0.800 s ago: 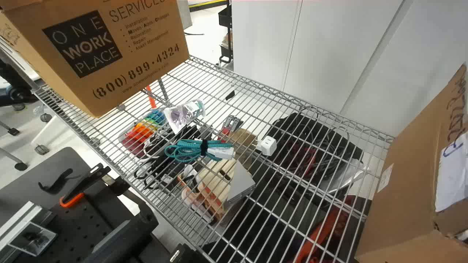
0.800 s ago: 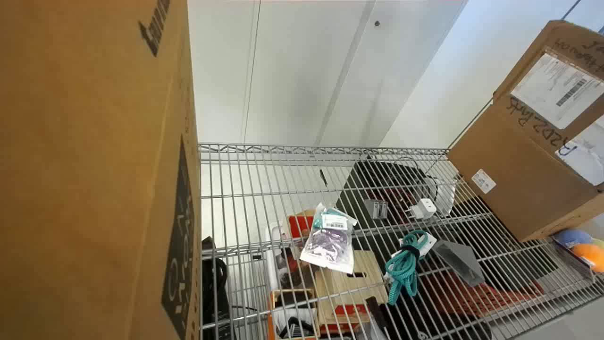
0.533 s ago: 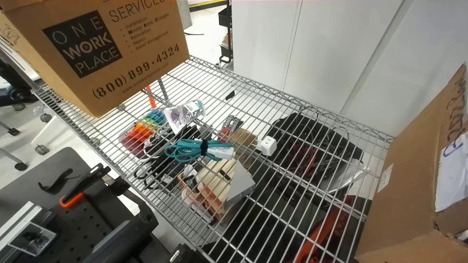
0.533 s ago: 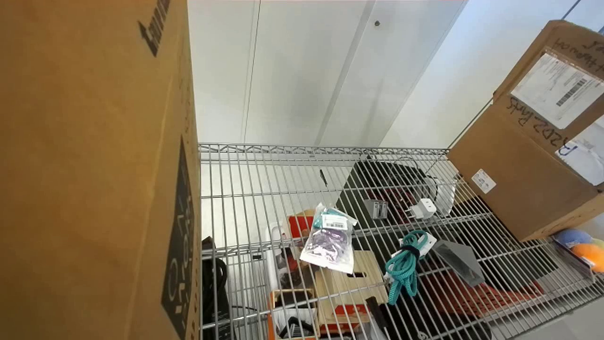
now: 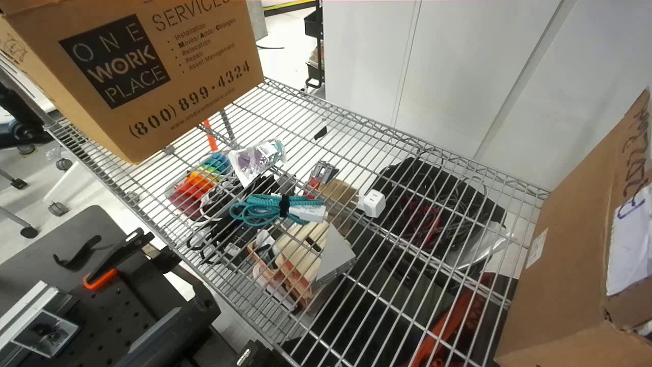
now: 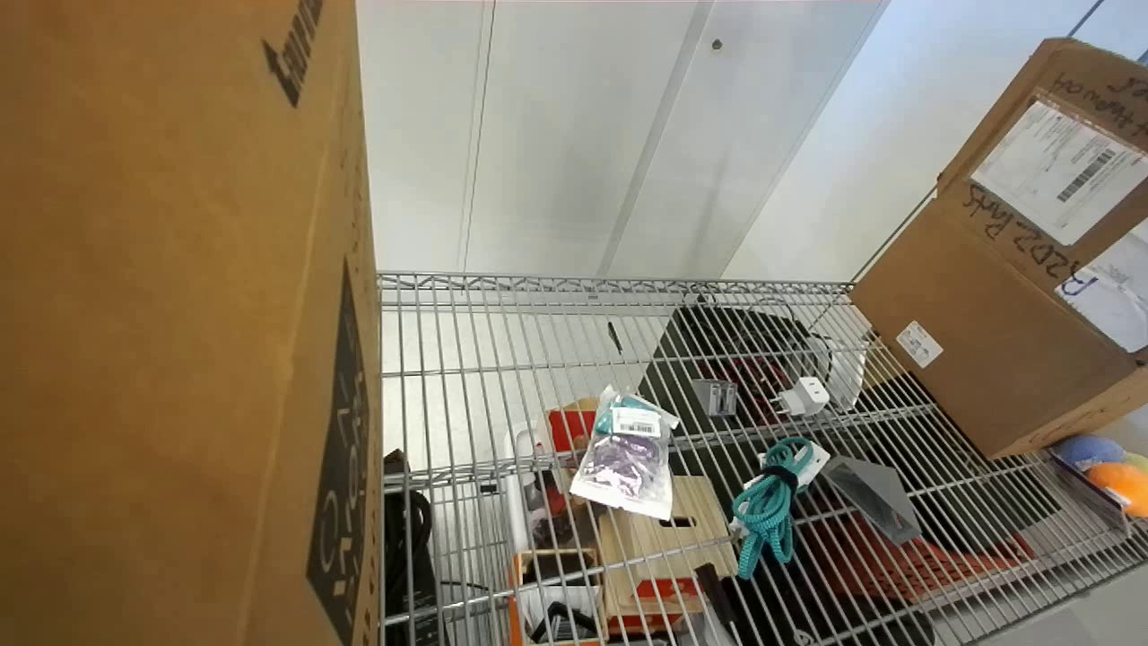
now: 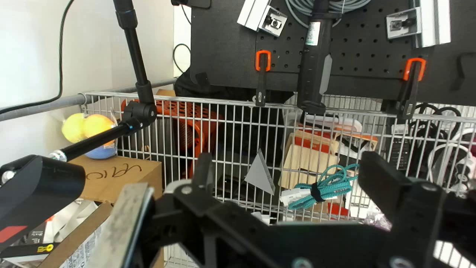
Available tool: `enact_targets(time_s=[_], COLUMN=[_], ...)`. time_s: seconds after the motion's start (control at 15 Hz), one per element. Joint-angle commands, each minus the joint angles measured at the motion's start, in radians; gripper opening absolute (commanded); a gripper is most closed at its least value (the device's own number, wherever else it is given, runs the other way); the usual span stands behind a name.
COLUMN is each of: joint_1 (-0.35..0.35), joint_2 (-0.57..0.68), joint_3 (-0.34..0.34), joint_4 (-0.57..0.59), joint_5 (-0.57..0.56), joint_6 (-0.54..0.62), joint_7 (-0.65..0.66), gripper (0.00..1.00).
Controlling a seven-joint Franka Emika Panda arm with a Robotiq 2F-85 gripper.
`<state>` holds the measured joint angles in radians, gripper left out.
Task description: Move the charger to the left
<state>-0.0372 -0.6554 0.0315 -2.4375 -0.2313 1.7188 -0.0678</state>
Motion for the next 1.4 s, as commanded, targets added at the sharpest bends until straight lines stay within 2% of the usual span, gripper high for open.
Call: enact_targets(time_s=[0.0,0.33,0.67,1.0,1.33], joint_1=[0.016,0.015,0.009,0.021,0.053], joint_2=[0.001,0.013,0.091,0.246,0.436], joint_3=[-0.012,-0.022,-0.074,-0.138,-0.150], joint_4=[0.003,0.004,0.029,0.095,0.178], joint_5=[-0.007,-0.011,-0.014,0.005,0.087], joint_6=[-0.004,0.006,0.068,0.233,0.393], joint_7=[0.007,-0.007,-0.073,-0.230,-0.393], gripper=[1.00,1.00,1.00,1.00,1.00])
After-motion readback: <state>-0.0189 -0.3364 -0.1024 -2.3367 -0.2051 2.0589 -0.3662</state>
